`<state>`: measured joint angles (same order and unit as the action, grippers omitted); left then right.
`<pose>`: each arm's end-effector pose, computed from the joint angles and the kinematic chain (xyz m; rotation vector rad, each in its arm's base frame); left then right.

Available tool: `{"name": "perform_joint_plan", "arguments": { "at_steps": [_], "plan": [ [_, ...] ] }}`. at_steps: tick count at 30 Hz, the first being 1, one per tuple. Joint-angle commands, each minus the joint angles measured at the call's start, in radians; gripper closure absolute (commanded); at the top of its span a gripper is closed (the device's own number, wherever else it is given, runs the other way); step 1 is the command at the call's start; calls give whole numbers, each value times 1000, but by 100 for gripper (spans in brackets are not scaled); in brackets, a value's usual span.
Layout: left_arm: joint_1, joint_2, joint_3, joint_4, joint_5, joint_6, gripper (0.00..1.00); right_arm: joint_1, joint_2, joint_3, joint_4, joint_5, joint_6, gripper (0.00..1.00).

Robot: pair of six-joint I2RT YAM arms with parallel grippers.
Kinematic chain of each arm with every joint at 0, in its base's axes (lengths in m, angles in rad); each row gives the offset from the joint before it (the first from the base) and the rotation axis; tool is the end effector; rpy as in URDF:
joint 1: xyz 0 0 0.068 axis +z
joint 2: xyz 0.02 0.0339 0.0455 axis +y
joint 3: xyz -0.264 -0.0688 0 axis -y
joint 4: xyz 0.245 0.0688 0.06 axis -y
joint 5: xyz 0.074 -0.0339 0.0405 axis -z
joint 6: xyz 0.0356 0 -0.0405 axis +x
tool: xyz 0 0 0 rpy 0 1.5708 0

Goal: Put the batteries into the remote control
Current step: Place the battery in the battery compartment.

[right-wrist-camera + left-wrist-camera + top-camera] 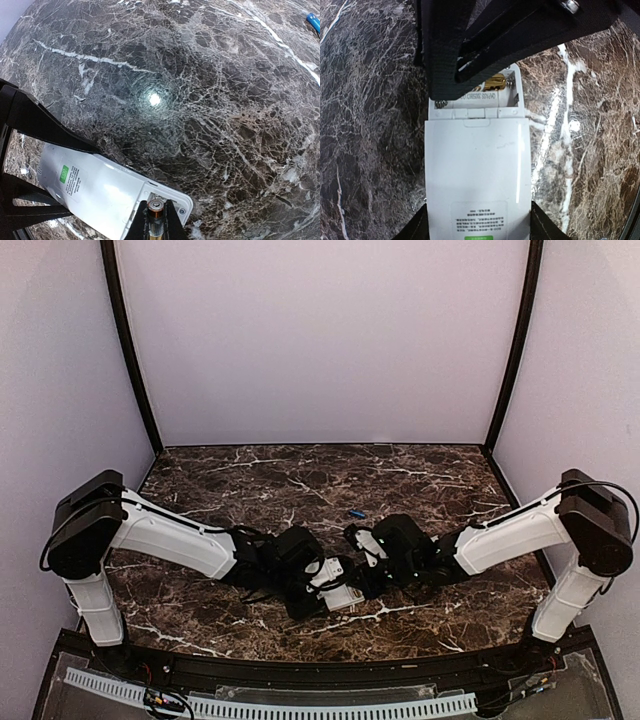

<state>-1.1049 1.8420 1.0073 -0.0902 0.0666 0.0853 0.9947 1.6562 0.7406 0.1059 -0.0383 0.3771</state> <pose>0.1621 -0.3277 0.1391 1.4618 2.1083 -0.4936 0.1704 0.2649 0.1395 -0.7761 2.3701 0.6689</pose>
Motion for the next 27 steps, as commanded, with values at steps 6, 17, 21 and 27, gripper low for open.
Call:
{"name": "perform_joint_plan", "arguments": {
  "at_steps": [6, 17, 21, 27],
  "plan": [
    [-6, 62, -58, -124, 12, -15, 81, 0, 19, -63, -174, 69, 8, 98],
    [-6, 61, -58, -124, 11, -15, 85, 1, 52, -43, -181, 100, 10, 95],
    [-6, 61, -57, -124, 12, -16, 85, 1, 62, -44, -188, 113, 18, 92],
    [-6, 60, -58, -124, 11, -16, 87, 0, 61, -41, -189, 123, 27, 89]
  ]
}}
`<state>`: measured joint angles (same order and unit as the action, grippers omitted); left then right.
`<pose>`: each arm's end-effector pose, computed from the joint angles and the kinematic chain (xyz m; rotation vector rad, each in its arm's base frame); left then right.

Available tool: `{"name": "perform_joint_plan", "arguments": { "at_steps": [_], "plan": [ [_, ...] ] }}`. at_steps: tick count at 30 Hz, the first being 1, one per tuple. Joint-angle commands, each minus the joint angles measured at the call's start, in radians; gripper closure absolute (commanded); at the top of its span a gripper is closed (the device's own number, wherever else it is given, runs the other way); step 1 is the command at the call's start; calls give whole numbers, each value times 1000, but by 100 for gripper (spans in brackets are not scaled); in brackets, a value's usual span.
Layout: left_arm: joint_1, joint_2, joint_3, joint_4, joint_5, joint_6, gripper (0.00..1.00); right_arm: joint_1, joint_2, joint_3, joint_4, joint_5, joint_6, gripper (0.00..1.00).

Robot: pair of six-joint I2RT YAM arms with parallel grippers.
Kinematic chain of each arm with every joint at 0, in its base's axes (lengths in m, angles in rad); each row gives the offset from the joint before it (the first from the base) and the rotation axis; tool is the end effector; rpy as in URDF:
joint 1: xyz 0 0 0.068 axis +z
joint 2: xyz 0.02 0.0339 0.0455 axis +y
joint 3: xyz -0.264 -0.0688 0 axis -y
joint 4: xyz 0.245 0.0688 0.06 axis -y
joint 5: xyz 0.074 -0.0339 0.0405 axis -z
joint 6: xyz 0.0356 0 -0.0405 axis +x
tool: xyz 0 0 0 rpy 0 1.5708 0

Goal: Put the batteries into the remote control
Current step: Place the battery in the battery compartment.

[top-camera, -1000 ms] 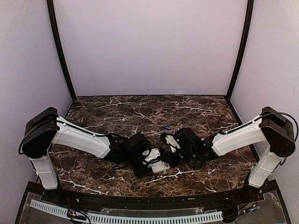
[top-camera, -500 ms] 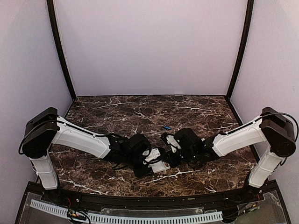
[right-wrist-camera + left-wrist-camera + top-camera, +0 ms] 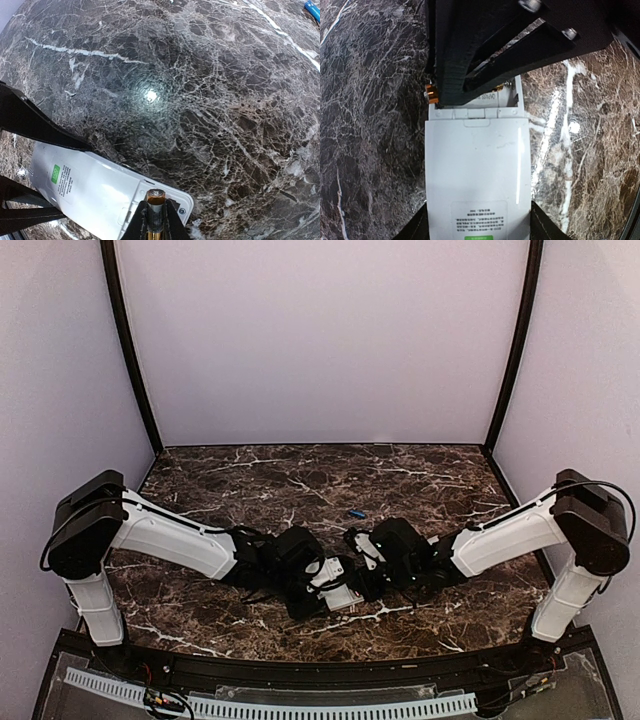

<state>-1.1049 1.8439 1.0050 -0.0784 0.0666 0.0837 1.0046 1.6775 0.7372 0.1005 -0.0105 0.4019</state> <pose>0.1624 -0.3282 0.1386 1.4563 2.1033 -0.4980 0.1682 0.2654 0.1319 -0.7521 2.4026 0.6331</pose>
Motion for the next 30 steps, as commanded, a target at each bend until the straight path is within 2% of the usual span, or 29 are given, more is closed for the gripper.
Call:
{"name": "perform_joint_plan", "arguments": {
  "at_steps": [1, 13, 30],
  "plan": [
    [-6, 59, -56, -136, 12, -15, 87, -10, 38, -37, -186, 96, 2, 89],
    [-6, 60, -55, -136, 13, -14, 87, -10, -16, 13, -254, 100, 18, 85],
    [-6, 62, -52, -139, 27, -10, 85, -23, -60, 106, -250, -17, -4, 81]
  ]
}}
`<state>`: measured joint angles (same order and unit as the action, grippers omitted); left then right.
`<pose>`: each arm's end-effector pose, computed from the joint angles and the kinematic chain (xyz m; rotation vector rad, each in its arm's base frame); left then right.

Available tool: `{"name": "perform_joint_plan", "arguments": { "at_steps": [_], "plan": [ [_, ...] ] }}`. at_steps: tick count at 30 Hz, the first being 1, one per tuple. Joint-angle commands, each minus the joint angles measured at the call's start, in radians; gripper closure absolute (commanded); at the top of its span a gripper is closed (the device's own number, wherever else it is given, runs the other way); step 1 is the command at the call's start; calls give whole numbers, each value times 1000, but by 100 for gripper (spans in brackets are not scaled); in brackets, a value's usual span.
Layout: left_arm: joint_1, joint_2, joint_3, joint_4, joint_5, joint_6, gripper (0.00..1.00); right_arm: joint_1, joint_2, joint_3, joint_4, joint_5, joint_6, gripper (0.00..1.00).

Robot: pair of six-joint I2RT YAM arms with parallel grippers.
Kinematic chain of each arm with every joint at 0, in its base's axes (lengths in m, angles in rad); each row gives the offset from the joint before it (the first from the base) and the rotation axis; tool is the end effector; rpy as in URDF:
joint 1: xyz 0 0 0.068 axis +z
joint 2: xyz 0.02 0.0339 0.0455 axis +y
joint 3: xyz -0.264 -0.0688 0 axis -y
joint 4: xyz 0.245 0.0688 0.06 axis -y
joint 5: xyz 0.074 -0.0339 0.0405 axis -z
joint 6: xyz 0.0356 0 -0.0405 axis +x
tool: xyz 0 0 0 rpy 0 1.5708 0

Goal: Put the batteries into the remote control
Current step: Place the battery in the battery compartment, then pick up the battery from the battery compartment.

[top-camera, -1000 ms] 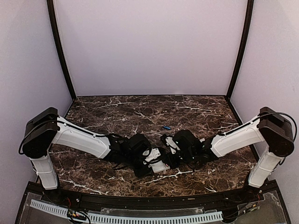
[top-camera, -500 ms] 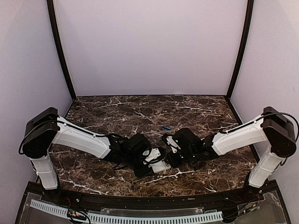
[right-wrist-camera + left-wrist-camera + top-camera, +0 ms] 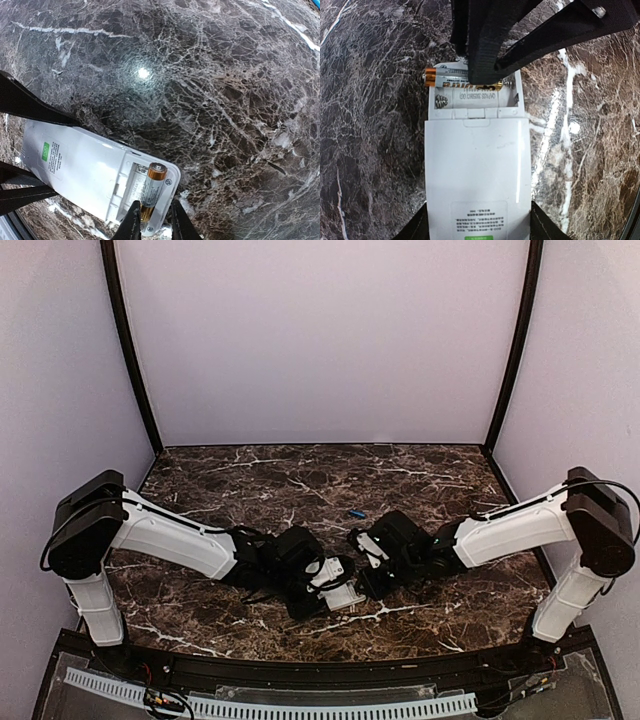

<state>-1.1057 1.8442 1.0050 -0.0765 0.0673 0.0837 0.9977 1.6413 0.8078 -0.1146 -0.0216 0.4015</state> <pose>0.1622 -0.3285 0.1386 1.4567 2.1015 -0.4999 0.1683 0.2623 0.1468 -0.7788 2.5036 0.5650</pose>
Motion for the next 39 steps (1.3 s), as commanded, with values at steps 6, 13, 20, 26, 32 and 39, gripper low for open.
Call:
{"name": "perform_joint_plan", "arguments": {
  "at_steps": [6, 13, 20, 26, 32, 39],
  "plan": [
    [-5, 61, -53, -141, 28, -9, 85, -60, -27, 50, 9, -54, 2, 80],
    [-6, 62, -52, -141, 31, -9, 84, -94, 21, 76, 56, -111, 4, 83],
    [-6, 65, -51, -142, 32, -9, 77, -94, 63, 98, 65, -143, 7, 85],
    [-5, 69, -50, -142, 27, -10, 76, -94, 89, 97, 57, -127, -2, 88],
    [-5, 73, -46, -145, 25, -10, 76, -93, 98, 81, 61, -132, -11, 92],
    [-5, 78, -42, -146, 17, -12, 76, -84, 75, 44, 74, -146, -25, 92]
  ]
}}
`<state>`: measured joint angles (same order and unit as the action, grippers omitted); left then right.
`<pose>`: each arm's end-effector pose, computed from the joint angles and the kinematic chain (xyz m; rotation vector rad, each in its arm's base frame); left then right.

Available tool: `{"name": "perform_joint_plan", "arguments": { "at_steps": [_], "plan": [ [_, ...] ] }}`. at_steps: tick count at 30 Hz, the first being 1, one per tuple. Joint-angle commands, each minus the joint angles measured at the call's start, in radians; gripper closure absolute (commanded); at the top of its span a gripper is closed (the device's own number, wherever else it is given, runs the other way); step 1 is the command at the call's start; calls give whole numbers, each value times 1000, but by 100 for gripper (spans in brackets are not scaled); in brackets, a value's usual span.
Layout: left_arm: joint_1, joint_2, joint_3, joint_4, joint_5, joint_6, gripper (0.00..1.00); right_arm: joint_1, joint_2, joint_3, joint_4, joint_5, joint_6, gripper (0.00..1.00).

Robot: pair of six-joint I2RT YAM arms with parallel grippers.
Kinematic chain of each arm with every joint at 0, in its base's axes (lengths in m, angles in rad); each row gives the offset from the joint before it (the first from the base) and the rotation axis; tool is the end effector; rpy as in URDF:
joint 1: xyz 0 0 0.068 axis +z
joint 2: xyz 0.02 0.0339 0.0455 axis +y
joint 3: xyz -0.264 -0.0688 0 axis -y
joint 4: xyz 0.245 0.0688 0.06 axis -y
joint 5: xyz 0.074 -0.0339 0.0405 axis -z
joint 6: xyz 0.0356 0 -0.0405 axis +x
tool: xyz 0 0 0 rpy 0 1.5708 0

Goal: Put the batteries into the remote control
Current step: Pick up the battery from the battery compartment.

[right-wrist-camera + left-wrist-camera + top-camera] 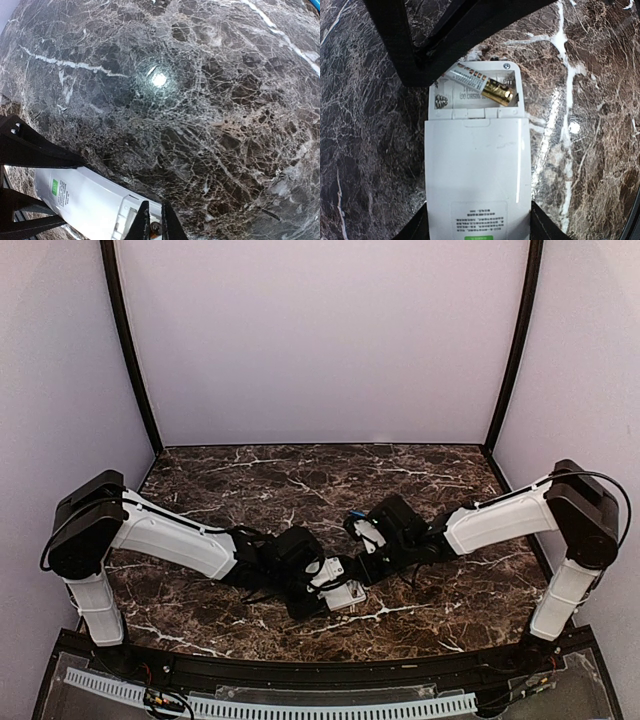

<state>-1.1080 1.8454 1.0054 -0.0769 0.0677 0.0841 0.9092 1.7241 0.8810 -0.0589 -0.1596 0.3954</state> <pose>0.1614 -0.3289 0.1383 1.4605 2.1007 -0.5005 0.2018 0.2684 0.1457 -0.7339 2.5080 0.7169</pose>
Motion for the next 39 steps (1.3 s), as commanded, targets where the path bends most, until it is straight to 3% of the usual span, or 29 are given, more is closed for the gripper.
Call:
{"name": "perform_joint_plan", "arguments": {
  "at_steps": [1, 7, 12, 17, 24, 32, 39],
  "plan": [
    [-3, 79, -42, -146, 16, -13, 76, 5, -12, -28, 18, -10, -22, 91],
    [-3, 86, -37, -151, 15, -14, 76, 5, -31, 31, -41, 14, -21, 88],
    [-3, 86, -36, -152, 14, -14, 76, 20, -53, 65, -151, 106, 70, 82],
    [-3, 86, -37, -151, 21, -12, 66, 46, -37, 83, -218, 128, 151, 80],
    [-3, 82, -39, -151, 22, -15, 57, 68, -25, 108, -258, 125, 188, 86],
    [-3, 81, -43, -147, 21, -18, 56, 74, 22, 137, -314, 131, 187, 71],
    [-3, 77, -45, -145, 21, -18, 55, 74, 60, 152, -319, 132, 180, 75]
  ]
}}
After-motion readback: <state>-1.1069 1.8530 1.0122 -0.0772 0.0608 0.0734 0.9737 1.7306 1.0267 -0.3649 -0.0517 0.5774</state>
